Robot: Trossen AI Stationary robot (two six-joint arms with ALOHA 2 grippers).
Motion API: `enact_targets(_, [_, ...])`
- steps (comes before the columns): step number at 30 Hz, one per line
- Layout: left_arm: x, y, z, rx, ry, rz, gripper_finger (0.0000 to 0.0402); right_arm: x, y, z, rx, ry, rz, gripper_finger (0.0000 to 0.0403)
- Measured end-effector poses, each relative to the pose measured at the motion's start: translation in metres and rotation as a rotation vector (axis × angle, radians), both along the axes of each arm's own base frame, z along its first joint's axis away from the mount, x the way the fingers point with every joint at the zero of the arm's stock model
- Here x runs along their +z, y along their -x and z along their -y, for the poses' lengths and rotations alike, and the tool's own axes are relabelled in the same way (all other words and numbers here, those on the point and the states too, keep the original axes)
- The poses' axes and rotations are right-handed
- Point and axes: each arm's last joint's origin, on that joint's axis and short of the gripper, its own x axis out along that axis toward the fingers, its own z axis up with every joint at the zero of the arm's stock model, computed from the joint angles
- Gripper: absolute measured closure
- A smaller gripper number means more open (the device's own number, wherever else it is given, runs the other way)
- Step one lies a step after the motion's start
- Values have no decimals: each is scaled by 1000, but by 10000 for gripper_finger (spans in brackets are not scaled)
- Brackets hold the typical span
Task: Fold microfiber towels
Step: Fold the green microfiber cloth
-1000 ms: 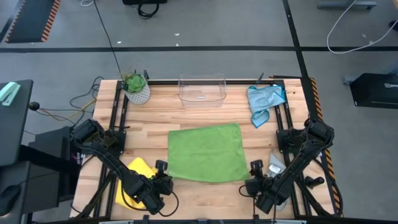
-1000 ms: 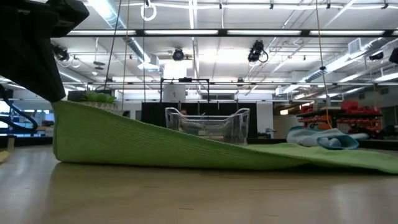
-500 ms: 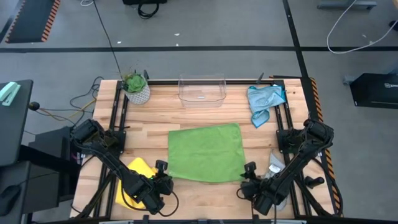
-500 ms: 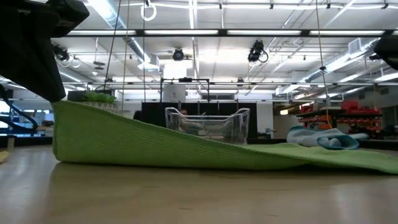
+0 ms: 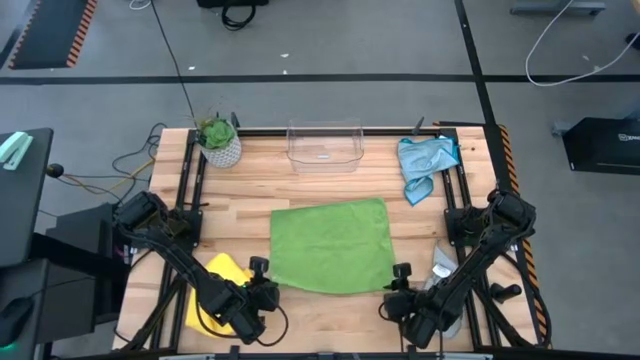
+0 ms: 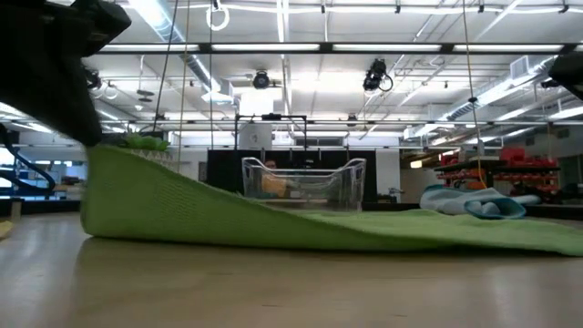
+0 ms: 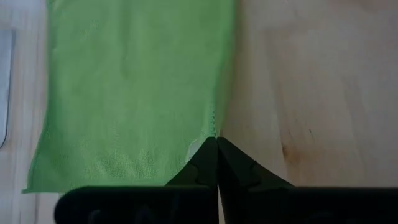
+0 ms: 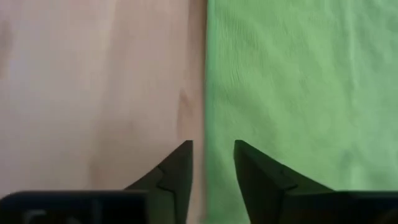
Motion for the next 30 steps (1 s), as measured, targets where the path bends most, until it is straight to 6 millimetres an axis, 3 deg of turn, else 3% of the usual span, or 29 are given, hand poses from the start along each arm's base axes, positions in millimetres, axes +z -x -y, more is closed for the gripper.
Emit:
enact_targets(6, [7, -9, -12, 129, -90, 165, 397, 8, -28, 5, -78, -99, 83, 201])
enact_targets(11, [26, -11, -24, 202, -105, 269, 396, 8, -37, 15, -119, -98, 84, 179])
enact_targets(18, [54, -9, -39, 262, -85, 374, 396, 8, -40, 18, -141, -100, 87, 182])
enact_targets(30, [55, -4, -43, 274, -104, 351, 397, -6, -22, 29, -269, -78, 38, 233])
